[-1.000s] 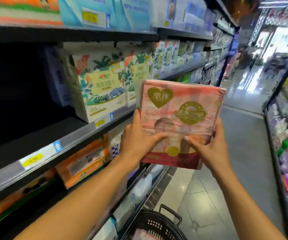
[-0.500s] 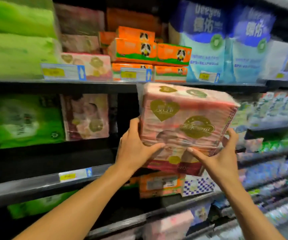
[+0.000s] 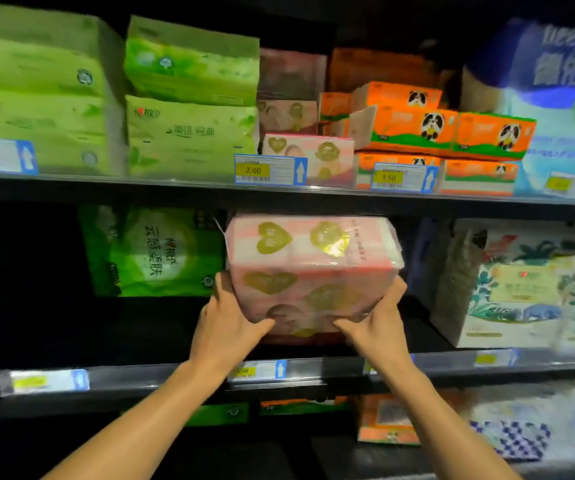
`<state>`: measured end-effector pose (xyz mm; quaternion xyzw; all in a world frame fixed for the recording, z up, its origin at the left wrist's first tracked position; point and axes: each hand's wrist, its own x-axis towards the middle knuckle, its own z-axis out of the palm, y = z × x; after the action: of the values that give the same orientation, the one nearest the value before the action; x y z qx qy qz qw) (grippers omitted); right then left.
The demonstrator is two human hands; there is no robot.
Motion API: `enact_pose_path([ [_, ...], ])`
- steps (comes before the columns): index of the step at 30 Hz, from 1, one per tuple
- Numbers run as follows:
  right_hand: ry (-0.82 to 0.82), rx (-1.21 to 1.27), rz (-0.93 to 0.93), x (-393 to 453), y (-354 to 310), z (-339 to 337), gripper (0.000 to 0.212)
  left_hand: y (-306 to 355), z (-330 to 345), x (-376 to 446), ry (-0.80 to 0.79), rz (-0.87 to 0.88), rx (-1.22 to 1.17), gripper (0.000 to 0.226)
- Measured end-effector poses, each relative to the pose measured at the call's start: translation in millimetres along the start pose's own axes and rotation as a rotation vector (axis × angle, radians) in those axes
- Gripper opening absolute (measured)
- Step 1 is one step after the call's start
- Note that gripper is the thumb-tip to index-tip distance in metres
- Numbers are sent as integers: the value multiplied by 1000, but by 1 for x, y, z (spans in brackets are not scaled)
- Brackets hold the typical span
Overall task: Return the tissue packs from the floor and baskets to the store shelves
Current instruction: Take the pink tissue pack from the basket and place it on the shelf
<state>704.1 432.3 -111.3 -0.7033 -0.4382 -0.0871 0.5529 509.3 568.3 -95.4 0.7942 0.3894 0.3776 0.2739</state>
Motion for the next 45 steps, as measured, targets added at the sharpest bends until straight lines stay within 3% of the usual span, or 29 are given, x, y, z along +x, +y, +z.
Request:
enact_pose_path([
  [1,-19,5,13,2,2,8,99,-6,0,6,-23,4,8,110],
  [4,-43,18,73,11,8,25,101,-17,0,24,-57,56,7,91],
  [6,-38,34,93,16,11,29,104,-21,4,33,-66,97,22,90],
  [10,-21,15,101,20,13,27,96,-33,14,45,-82,148,55,124],
  [12,32,-31,85,17,14,26,104,-39,18,45,-95,236,74,136],
  [14,90,-195,69,10,11,23,120,-39,24,49,-127,330,80,136],
  [16,70,-455,-33,4,13,19,122,-34,36,53,-151,385,112,134],
  [21,-8,-695,-68,21,40,-8,132,-13,79,67,-201,346,226,118],
  [26,-3,-793,17,63,80,-33,94,26,138,87,-263,337,393,78],
  [30,-108,-858,125,100,112,-51,37,46,182,109,-185,426,316,140],
  [32,-141,-957,127,116,134,-51,27,53,193,123,-224,429,328,142],
  [35,-154,-962,70,147,170,-34,68,60,207,138,-200,412,434,134],
  [36,-64,-968,-19,156,186,-25,70,62,209,142,-178,388,474,130],
  [40,-2,-754,-18,170,184,-3,78,56,214,157,83,488,776,100],
  [42,-5,-694,-52,177,179,8,96,49,218,159,20,474,832,93],
  [45,-6,-621,-51,181,182,25,115,40,221,154,-165,322,717,104],
])
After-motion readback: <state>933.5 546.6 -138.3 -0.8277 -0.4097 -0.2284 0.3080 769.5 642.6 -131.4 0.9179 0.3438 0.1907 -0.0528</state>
